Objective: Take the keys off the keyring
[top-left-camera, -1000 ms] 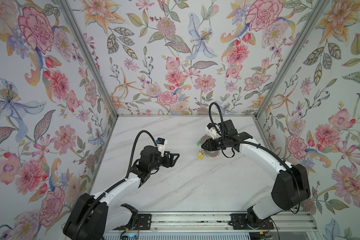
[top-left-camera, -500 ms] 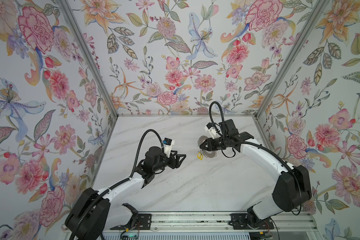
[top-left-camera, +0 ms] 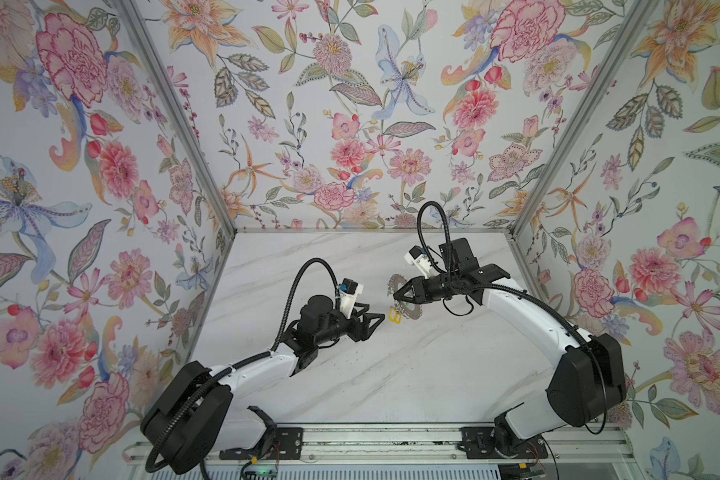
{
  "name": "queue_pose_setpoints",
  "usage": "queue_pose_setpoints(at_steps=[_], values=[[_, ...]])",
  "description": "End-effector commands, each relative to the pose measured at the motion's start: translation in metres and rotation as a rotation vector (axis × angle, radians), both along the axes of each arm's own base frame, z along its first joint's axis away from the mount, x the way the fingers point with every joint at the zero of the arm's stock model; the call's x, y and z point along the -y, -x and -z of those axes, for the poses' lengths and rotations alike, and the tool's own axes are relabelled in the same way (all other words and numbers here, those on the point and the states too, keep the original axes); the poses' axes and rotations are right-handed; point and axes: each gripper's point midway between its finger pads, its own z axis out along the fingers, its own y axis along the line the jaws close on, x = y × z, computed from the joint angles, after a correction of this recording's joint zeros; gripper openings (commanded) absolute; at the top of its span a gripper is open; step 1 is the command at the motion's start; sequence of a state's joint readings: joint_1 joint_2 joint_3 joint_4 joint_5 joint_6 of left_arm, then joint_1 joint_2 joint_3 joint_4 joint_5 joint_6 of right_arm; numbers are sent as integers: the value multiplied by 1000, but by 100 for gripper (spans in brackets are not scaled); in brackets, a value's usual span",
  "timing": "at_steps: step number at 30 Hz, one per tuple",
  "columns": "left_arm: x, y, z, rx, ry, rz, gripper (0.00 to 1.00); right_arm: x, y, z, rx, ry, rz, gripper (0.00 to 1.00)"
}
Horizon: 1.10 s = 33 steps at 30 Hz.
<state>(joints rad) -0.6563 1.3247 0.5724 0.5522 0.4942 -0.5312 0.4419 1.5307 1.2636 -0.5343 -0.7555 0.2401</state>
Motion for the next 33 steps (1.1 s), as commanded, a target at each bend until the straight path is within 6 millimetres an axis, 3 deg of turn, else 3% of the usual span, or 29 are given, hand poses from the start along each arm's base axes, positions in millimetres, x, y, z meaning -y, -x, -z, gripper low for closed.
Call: queue_pose_setpoints(at_steps=[1,14,19,26,33], values=[[16,0,-22,71,46,48,70,-6,6,-37,72,-80,-38,13],[41,-3,-32,114,55,107,56,-13,16,-44,59,-123,-69,13],[47,3,-34,116,72,140,35,-12,16,-45,64,-123,-66,13],[45,8,-38,129,89,142,13,-12,14,-40,57,-125,-58,13],[40,10,-38,133,76,129,1,-3,9,-32,49,-106,-26,13]])
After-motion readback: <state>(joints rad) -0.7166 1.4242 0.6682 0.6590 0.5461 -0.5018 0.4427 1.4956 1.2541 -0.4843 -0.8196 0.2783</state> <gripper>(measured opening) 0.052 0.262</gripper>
